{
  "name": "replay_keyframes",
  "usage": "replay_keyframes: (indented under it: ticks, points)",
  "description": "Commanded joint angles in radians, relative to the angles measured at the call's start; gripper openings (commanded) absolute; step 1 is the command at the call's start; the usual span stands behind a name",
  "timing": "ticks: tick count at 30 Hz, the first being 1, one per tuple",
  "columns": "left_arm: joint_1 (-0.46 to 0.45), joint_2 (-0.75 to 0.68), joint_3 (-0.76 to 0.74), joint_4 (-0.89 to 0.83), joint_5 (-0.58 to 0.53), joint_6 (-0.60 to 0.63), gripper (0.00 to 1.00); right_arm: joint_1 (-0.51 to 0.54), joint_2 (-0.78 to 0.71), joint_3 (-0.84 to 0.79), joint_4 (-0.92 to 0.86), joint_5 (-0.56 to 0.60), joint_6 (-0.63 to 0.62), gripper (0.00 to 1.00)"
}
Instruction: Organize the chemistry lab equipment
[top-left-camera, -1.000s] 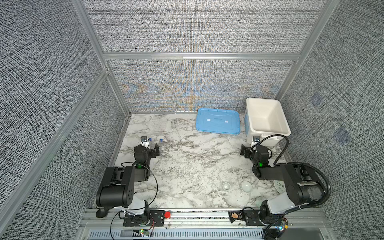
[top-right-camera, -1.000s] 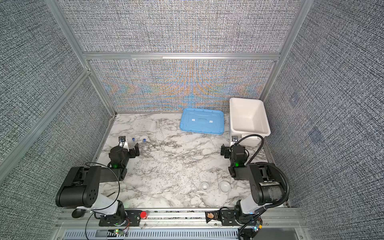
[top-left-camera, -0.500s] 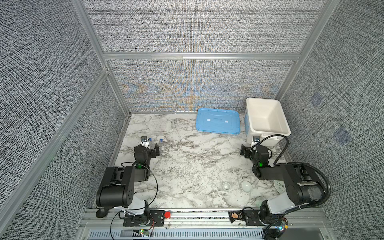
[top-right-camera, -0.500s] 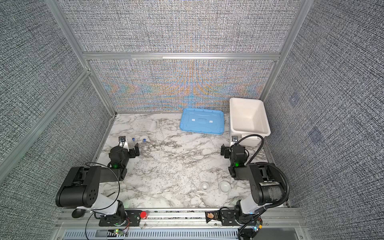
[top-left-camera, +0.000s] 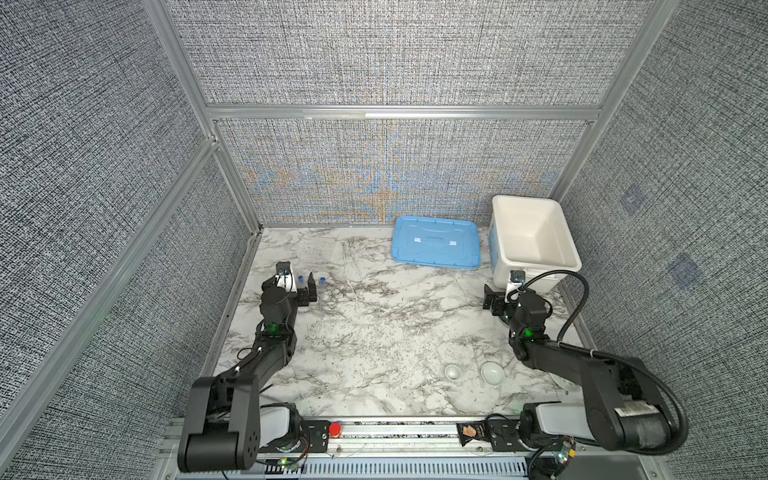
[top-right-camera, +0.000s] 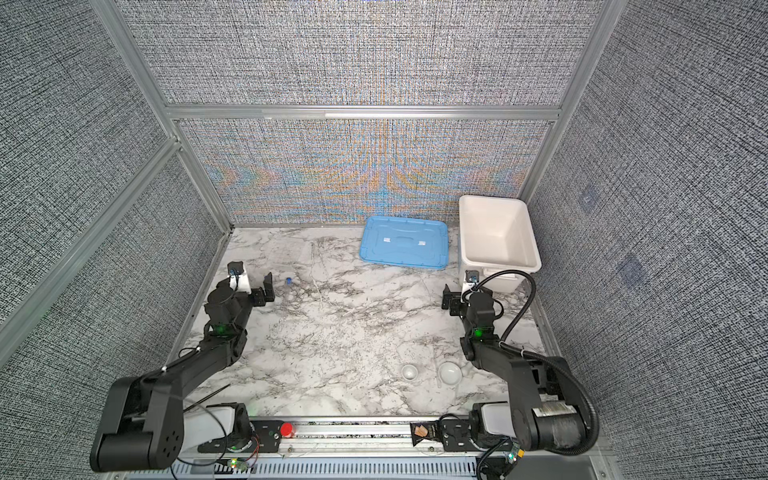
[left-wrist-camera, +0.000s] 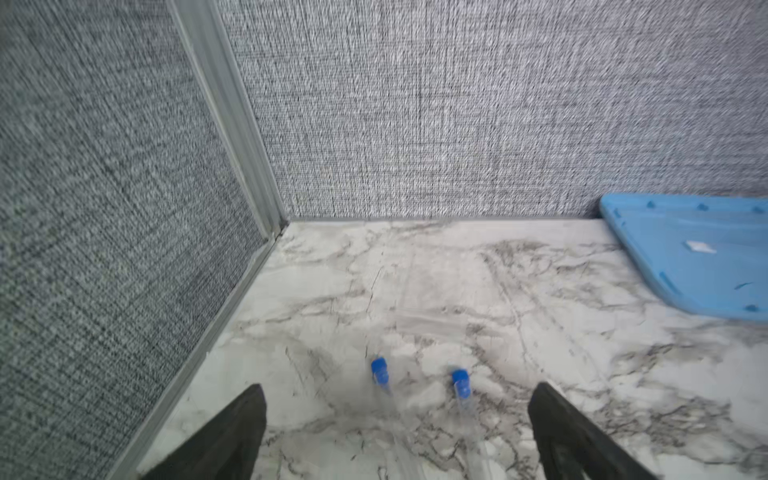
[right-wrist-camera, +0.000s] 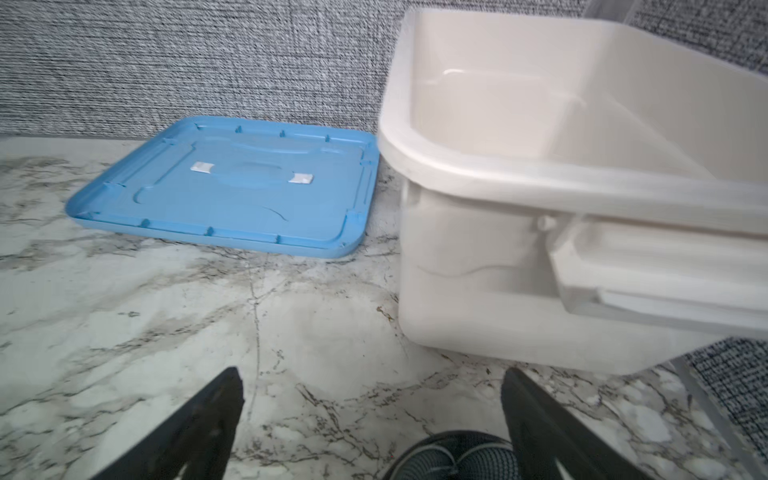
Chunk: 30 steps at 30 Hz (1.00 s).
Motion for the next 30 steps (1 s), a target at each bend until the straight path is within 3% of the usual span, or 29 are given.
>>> replay_keyframes:
  ticks: [1, 4, 9, 14, 19, 22, 24, 30]
  points:
    - [-0.002, -0.084, 0.047, -0.254, 0.062, -0.013, 0.99, 0.065, -0.066, 0.020, -0.126, 0.017, -0.068, 0.99]
    - [-0.003, -0.159, 0.107, -0.394, 0.113, -0.012, 0.99, 0.126, -0.122, 0.082, -0.284, 0.049, -0.082, 0.99]
    - [-0.002, -0.210, 0.264, -0.608, 0.108, -0.123, 0.99, 0.209, -0.175, 0.179, -0.477, 0.060, -0.104, 0.97]
    - [-0.002, -0.208, 0.423, -0.837, 0.202, -0.178, 0.99, 0.220, -0.207, 0.291, -0.642, 0.046, -0.060, 0.97]
    - [-0.002, -0.175, 0.364, -0.721, 0.312, -0.232, 0.99, 0.191, -0.170, 0.421, -0.713, 0.078, -0.019, 0.95]
    - [-0.003, -0.118, 0.402, -0.750, 0.363, -0.259, 0.99, 0.164, -0.103, 0.524, -0.783, 0.002, 0.003, 0.90]
    - [-0.008, -0.087, 0.403, -0.715, 0.453, -0.212, 0.99, 0.165, -0.044, 0.597, -0.846, -0.055, -0.028, 0.84]
    - [-0.112, 0.020, 0.498, -0.824, 0.407, -0.178, 0.99, 0.165, 0.137, 0.828, -1.039, -0.007, -0.040, 0.82]
